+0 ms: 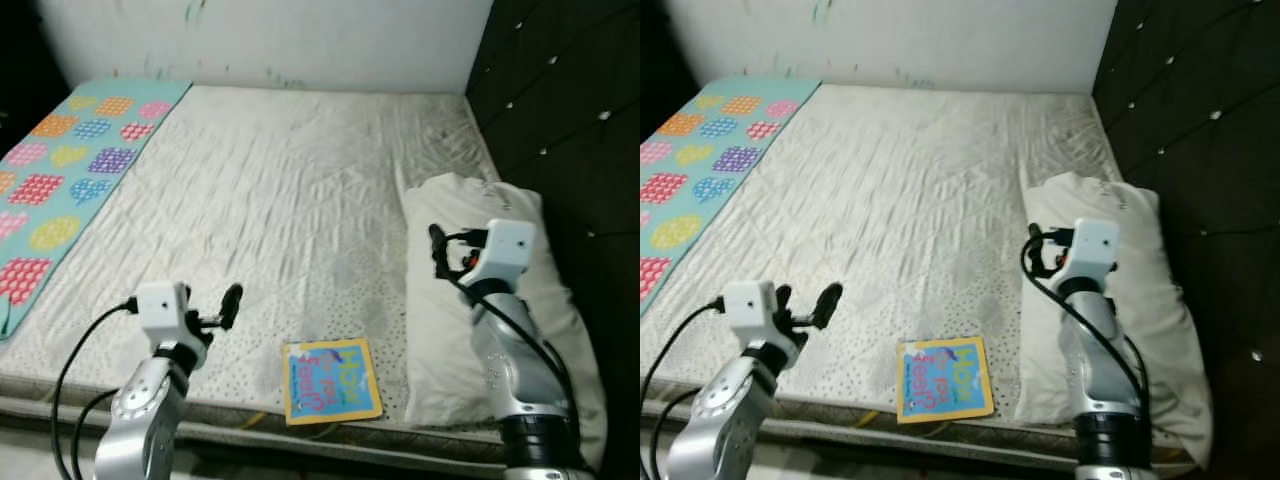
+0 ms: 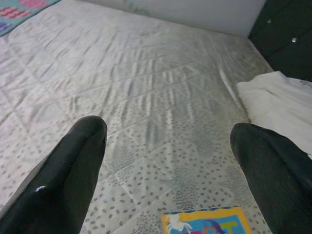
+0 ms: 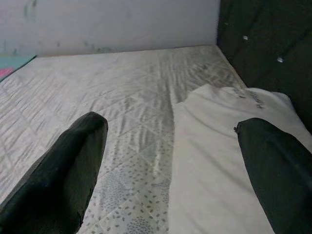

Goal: Clean up the room

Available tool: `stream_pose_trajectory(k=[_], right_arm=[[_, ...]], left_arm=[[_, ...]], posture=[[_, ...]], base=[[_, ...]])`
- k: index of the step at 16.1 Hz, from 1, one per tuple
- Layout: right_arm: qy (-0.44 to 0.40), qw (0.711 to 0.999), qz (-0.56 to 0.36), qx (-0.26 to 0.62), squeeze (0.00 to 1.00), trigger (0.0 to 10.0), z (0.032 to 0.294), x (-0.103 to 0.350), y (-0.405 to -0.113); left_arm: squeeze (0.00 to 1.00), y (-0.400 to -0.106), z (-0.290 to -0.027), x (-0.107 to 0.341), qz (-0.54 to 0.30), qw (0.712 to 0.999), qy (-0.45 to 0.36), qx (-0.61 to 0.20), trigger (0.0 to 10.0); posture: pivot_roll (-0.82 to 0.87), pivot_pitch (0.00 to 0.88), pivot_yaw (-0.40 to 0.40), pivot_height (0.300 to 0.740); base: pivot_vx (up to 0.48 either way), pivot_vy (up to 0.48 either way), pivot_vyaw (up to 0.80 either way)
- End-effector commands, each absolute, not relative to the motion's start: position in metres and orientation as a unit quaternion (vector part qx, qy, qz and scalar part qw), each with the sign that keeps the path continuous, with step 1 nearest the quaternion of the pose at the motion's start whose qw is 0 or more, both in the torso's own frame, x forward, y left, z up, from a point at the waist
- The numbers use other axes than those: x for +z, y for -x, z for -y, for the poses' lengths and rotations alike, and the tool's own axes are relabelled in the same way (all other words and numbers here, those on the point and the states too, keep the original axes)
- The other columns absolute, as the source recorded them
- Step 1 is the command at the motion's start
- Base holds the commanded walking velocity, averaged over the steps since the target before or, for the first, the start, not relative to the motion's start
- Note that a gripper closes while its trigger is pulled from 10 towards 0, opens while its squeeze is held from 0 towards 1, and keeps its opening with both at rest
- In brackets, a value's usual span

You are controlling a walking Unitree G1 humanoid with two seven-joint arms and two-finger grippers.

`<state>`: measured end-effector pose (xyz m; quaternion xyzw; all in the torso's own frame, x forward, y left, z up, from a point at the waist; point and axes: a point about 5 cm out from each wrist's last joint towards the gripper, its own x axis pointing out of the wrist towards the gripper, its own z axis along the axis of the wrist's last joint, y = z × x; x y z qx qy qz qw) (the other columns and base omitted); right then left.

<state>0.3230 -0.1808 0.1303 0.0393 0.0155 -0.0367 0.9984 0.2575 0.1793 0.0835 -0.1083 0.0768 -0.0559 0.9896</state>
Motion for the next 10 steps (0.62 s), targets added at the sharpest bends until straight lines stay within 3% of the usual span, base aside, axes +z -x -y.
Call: stream_pose_trajectory(k=[1,10], right_arm=[[-0.044,0.998,-0.010,-0.051,0.00,10.0,0.1859,0.1322,-0.3245],[-0.027,0.998,-0.001,-0.051,0.00,10.0,0.1911,0.1324,-0.3254]], left_arm=[[0.00,-0.2586,-0.1762,0.0873,-0.068,0.991,0.097,-0.062,10.0],[0.00,-0.2555,-0.1765,0.0808,-0.071,0.988,0.131,-0.033,10.0]], posture=[[-0.12,0.000,0.054,0.740],[-0.14,0.000,0.018,0.740]], base=[[0.000,0.000,-0.80],[0.000,0.000,-0.80]])
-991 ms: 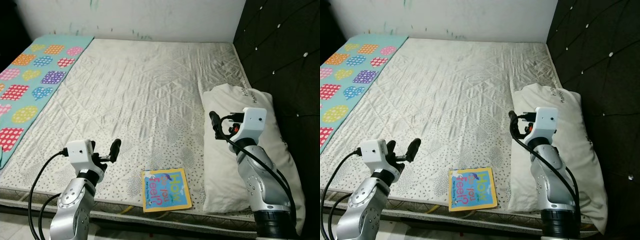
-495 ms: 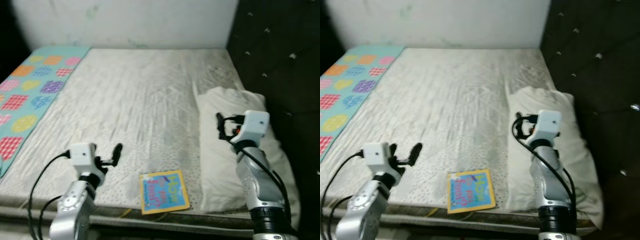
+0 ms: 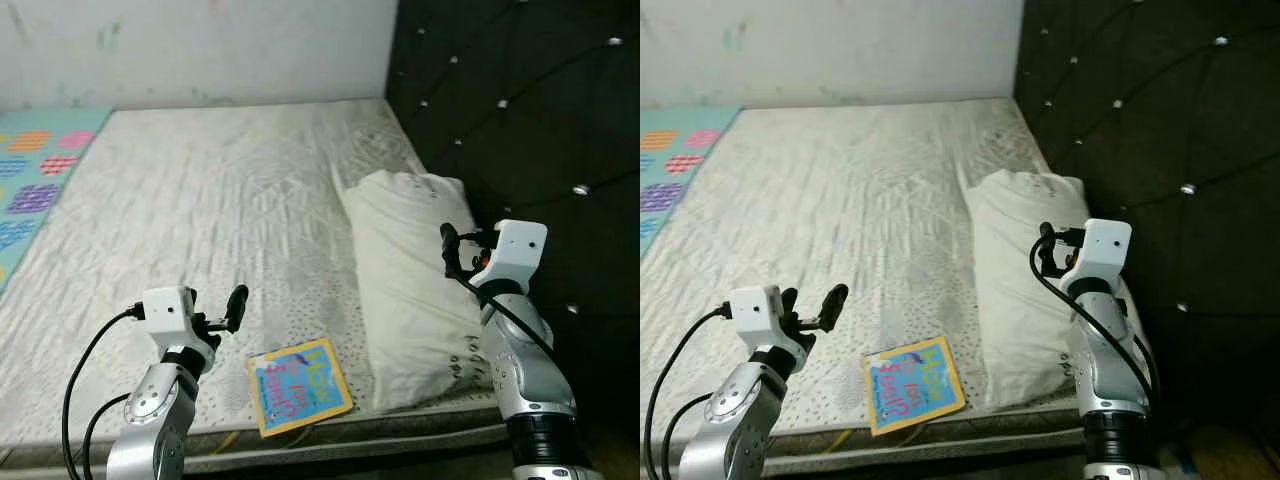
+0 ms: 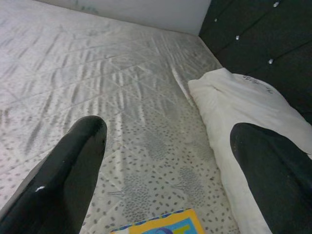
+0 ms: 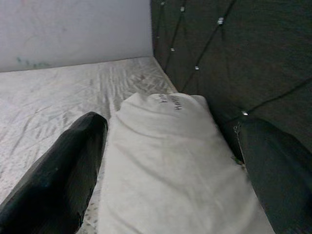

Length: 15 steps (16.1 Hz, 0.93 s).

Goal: Clean up the room

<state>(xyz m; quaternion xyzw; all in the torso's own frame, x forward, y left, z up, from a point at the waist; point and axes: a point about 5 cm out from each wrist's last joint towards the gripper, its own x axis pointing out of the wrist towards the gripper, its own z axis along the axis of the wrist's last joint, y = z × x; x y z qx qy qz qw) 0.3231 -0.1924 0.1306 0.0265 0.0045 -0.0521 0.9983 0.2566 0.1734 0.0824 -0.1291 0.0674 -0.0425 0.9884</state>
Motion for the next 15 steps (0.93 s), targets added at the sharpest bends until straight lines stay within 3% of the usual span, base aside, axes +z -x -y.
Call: stream_pose_trajectory(k=[1,8,15], right_arm=[[-0.027,0.998,-0.001,-0.051,0.00,10.0,0.1905,0.1327,-0.3253],[-0.021,0.999,0.001,-0.050,0.00,10.0,0.1923,0.1329,-0.3231],[-0.009,0.999,0.001,-0.045,0.00,10.0,0.1900,0.1313,-0.3199]], left_arm=[[0.00,-0.2554,-0.1764,0.0810,-0.071,0.988,0.134,-0.034,10.0],[0.00,-0.2537,-0.1766,0.0790,-0.080,0.988,0.134,-0.023,10.0],[0.00,-0.2540,-0.1809,0.0759,-0.092,0.987,0.133,-0.011,10.0]], posture=[[-0.14,0.000,0.018,0.740],[-0.14,0.000,0.015,0.740],[-0.14,0.000,0.005,0.740]], base=[[0.000,0.000,-0.80],[0.000,0.000,-0.80],[0.000,0.000,0.00]])
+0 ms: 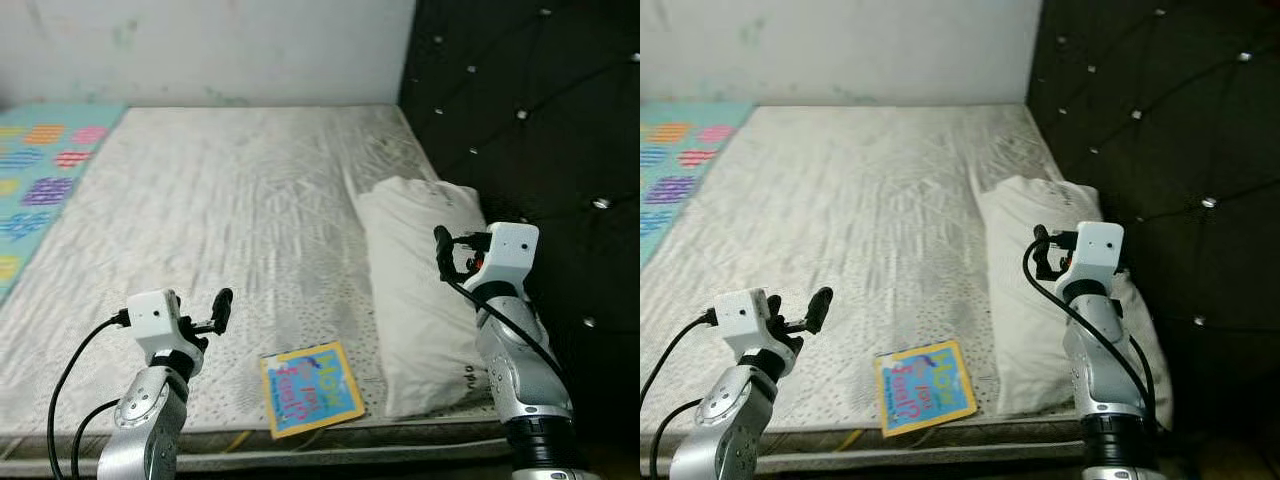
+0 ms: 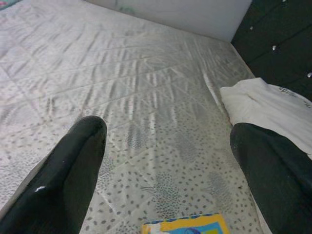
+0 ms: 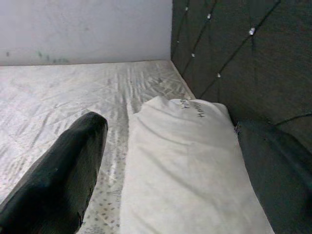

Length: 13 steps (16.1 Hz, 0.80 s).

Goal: Clean up the room

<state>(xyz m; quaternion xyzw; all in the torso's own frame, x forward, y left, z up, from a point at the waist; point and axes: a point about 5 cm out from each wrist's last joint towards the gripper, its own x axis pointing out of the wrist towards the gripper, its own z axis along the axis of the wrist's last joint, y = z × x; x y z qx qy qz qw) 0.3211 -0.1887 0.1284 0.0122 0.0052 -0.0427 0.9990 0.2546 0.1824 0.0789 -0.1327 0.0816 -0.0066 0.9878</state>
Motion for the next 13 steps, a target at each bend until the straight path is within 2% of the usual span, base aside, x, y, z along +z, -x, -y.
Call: stream_pose_trajectory(k=[1,13], right_arm=[[-0.008,0.999,0.001,-0.044,0.00,10.0,0.1897,0.1313,-0.3196],[-0.005,0.999,0.003,-0.043,0.00,10.0,0.1880,0.1305,-0.3167]], left_arm=[[0.00,-0.2540,-0.1794,0.0757,-0.093,0.986,0.134,-0.013,10.0],[0.00,-0.2500,-0.1759,0.0716,-0.117,0.983,0.135,-0.029,10.0]], posture=[[-0.14,0.000,0.005,0.740],[-0.13,0.000,0.005,0.740]], base=[[0.000,0.000,0.00],[0.000,0.000,0.00]])
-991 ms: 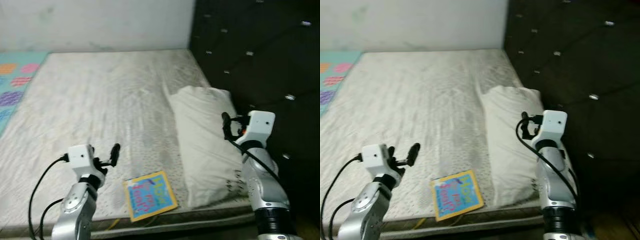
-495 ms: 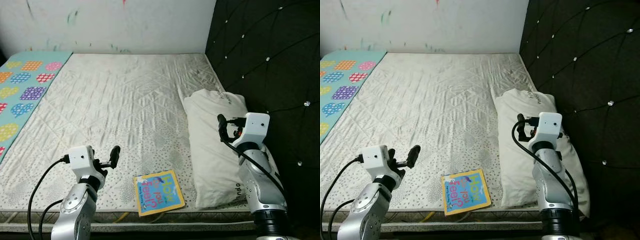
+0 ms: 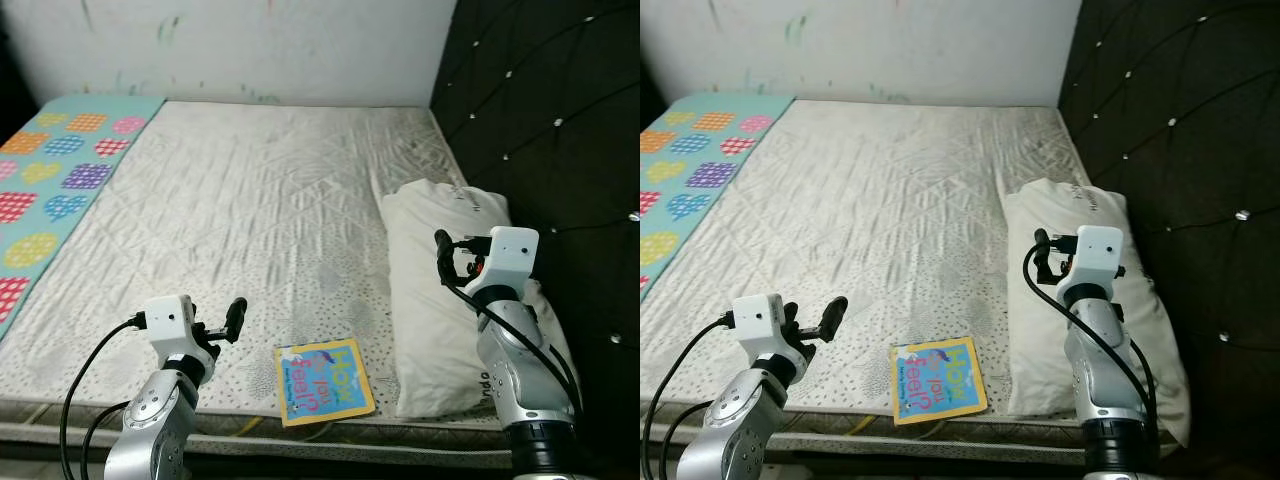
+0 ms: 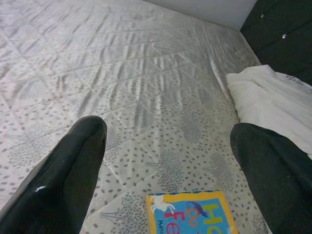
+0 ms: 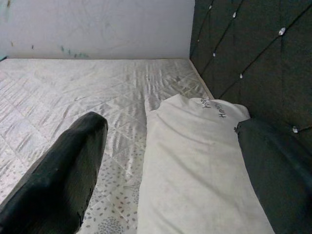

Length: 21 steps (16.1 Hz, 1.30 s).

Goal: Clean up the room

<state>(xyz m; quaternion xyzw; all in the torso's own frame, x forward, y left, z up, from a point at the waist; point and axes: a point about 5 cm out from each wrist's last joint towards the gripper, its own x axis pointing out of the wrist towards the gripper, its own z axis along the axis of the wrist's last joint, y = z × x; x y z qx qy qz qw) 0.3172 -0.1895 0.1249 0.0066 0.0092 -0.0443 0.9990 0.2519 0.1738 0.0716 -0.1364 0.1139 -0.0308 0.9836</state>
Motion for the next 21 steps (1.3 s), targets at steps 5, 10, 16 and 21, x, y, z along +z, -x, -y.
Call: stream_pose_trajectory(k=[5,10,16,21], right_arm=[[-0.001,0.999,0.000,-0.032,0.00,10.0,0.1847,0.1256,-0.3131],[-0.010,0.999,-0.011,-0.038,0.00,10.0,0.1867,0.1230,-0.3135],[-0.007,0.999,-0.008,-0.038,0.00,10.0,0.1870,0.1235,-0.3129],[-0.003,0.999,-0.004,-0.039,0.00,10.0,0.1884,0.1244,-0.3130]], left_arm=[[0.00,-0.2502,-0.1770,0.0730,-0.107,0.986,0.125,-0.033,10.0],[0.00,-0.2502,-0.1780,0.0725,-0.107,0.986,0.125,-0.030,10.0],[0.00,-0.2511,-0.1739,0.0758,-0.099,0.985,0.129,-0.050,10.0],[0.00,-0.2522,-0.1713,0.0769,-0.096,0.985,0.137,-0.052,10.0]], posture=[[-0.13,0.000,0.004,0.740],[-0.13,0.000,0.004,0.740],[-0.14,0.000,0.009,0.740],[-0.14,0.000,0.007,0.740]], base=[[0.000,0.000,0.00],[0.000,0.000,-0.63],[0.000,0.000,-0.80],[0.000,0.000,-0.75]])
